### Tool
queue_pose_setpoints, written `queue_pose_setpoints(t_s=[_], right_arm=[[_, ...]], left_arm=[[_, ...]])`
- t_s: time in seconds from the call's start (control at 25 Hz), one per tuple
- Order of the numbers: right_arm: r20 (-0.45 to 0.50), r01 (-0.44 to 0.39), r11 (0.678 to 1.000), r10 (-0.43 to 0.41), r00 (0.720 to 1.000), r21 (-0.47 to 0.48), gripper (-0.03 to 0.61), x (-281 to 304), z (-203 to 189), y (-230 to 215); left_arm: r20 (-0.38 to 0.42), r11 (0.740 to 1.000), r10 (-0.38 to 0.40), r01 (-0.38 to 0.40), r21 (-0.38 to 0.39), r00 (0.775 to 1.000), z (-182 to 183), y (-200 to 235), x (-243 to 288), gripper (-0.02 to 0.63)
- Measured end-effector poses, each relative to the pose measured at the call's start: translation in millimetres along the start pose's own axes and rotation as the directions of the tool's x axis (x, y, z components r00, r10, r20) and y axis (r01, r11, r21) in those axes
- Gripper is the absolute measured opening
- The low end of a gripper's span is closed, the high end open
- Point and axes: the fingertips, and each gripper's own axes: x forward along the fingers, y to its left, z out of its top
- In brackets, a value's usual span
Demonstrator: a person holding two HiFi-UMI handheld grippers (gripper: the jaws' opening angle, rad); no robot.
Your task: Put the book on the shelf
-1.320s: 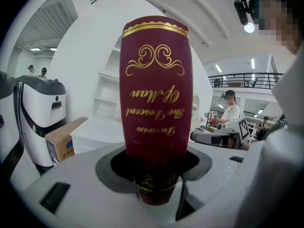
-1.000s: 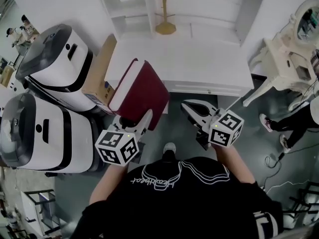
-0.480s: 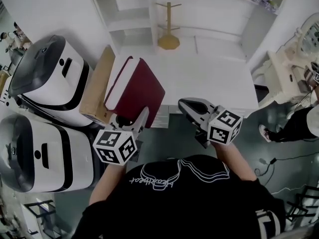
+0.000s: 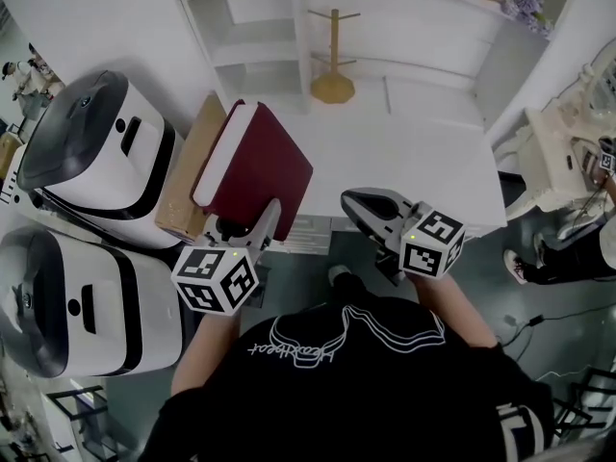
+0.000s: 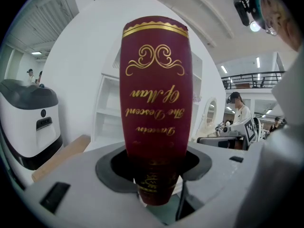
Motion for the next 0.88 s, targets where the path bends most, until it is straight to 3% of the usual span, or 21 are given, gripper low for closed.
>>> queue_pose_setpoints(t_s=[0.88], right_arm=[[-0.017, -0.087, 0.996, 0.087, 0.996, 0.032, 0.006, 87.5, 57.7, -146.3]], left_arm=[[0.027, 0.992, 0.124, -0.124, -0.008, 0.992, 67.0, 84.8, 135.7, 0.21]])
